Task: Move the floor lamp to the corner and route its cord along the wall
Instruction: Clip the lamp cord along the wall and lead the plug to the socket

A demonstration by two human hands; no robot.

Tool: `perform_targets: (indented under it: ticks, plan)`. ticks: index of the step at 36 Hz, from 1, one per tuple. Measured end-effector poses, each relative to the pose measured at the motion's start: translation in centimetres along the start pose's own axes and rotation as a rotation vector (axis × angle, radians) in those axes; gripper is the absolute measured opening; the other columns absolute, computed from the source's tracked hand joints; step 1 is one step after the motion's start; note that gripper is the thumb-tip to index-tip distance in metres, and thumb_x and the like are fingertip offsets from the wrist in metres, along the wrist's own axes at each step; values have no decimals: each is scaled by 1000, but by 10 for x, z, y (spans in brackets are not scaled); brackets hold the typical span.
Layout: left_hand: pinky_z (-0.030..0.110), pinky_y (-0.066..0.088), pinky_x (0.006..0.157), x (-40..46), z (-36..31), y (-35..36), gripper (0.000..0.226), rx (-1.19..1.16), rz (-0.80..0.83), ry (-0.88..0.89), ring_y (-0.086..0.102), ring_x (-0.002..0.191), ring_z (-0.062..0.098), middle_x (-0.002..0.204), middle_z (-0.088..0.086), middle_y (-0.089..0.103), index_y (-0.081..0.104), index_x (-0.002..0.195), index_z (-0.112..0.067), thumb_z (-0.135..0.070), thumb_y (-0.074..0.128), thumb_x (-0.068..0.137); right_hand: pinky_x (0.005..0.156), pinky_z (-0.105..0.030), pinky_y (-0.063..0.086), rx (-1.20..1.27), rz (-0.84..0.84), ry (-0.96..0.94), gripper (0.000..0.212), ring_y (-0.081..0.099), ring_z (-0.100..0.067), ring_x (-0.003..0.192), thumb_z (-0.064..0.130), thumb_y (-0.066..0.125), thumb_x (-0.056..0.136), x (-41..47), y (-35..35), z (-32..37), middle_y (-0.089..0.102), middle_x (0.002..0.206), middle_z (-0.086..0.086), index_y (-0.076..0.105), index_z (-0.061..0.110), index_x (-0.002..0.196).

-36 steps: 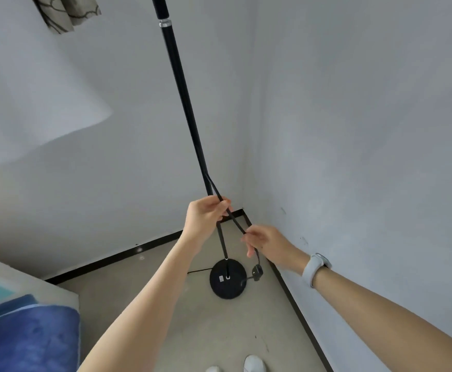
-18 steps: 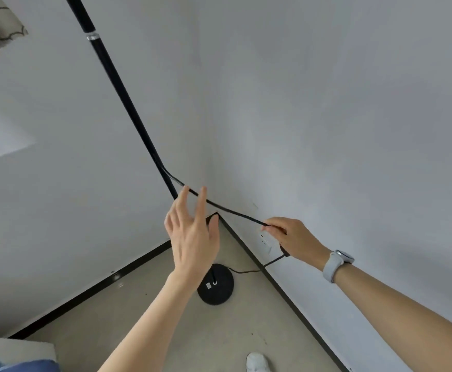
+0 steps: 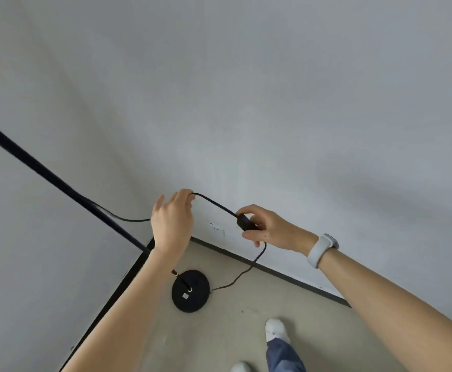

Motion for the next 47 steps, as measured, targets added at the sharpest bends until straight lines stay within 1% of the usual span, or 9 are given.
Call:
perform_targets:
  ticks: [4, 8, 13, 16, 21, 28, 34, 40, 47]
  plan:
    - [51, 49, 83, 9, 3, -2, 23, 3, -3, -15, 59, 65, 38, 77, 15, 71, 68, 98, -2, -1, 45, 93, 60, -20, 39, -43, -90, 143, 6, 46, -7, 49, 23, 58, 86, -29, -15, -36, 50, 52, 11, 58, 20, 91]
    - [51, 26, 109, 11, -9, 16, 28, 176, 172, -11, 60, 74, 32, 86, 9, 70, 65, 104, -11, -11, 38, 96, 60, -22, 39, -59, -350, 176, 13, 47, -13, 57, 23, 56, 88, -64, -44, -63, 52, 59, 6, 59, 17, 77]
    - [61, -1, 111, -23, -82, 61, 35, 314, 547, 375, 55, 108, 22, 112, -3, 63, 49, 126, -26, -18, 43, 92, 62, -18, 40, -71, -578, 73, 11, 51, -6, 62, 20, 59, 86, -95, -76, -61, 60, 72, 6, 59, 25, 76]
    - [49, 11, 113, -48, -140, 79, 35, 112, 655, 505, 58, 106, 23, 113, -3, 63, 45, 127, -24, -33, 44, 94, 54, -8, 39, -102, -620, 33, 18, 49, 2, 53, 21, 61, 84, -111, -91, -54, 60, 67, 9, 50, 32, 74]
    - [33, 27, 95, -56, -194, 88, 26, 93, 413, 609, 59, 87, 22, 89, -4, 70, 58, 105, -20, -39, 44, 95, 51, -8, 38, -190, -630, 65, 13, 45, 1, 52, 21, 59, 85, -156, -123, -69, 56, 65, 9, 48, 27, 83]
    - [41, 28, 92, -39, -182, 97, 19, 164, 277, 366, 58, 86, 27, 86, 1, 67, 57, 99, -16, -28, 43, 97, 60, -20, 38, -240, -765, 270, 12, 51, -15, 65, 21, 55, 89, -244, -167, -143, 58, 72, 4, 58, 22, 78]
    - [52, 14, 110, -47, -196, 118, 36, 419, 471, 380, 51, 111, 24, 107, -3, 65, 56, 114, -24, -4, 42, 88, 69, -35, 43, -334, -1014, 287, 17, 53, -24, 70, 16, 58, 88, -285, -179, -172, 55, 74, -10, 70, 5, 92]
    - [34, 43, 70, -121, -272, 146, 26, 29, 869, 613, 60, 84, 31, 90, 6, 68, 55, 110, -20, -35, 38, 98, 69, -25, 41, -335, -937, 168, 16, 49, -15, 71, 17, 56, 89, -268, -170, -156, 54, 77, -5, 70, 14, 96]
    - [29, 36, 65, -109, -266, 148, 25, 23, 650, 496, 61, 86, 26, 97, -2, 70, 60, 103, -24, -33, 37, 99, 68, -19, 35, -284, -771, 293, 18, 50, -6, 68, 18, 52, 91, -277, -164, -188, 56, 76, 6, 67, 8, 92]
Point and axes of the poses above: each hand's wrist, its own x-axis towards the middle knuckle, its own y-axis out of the palm, z = x × y, the point moved 4 cm from there along x, towards the middle knuckle
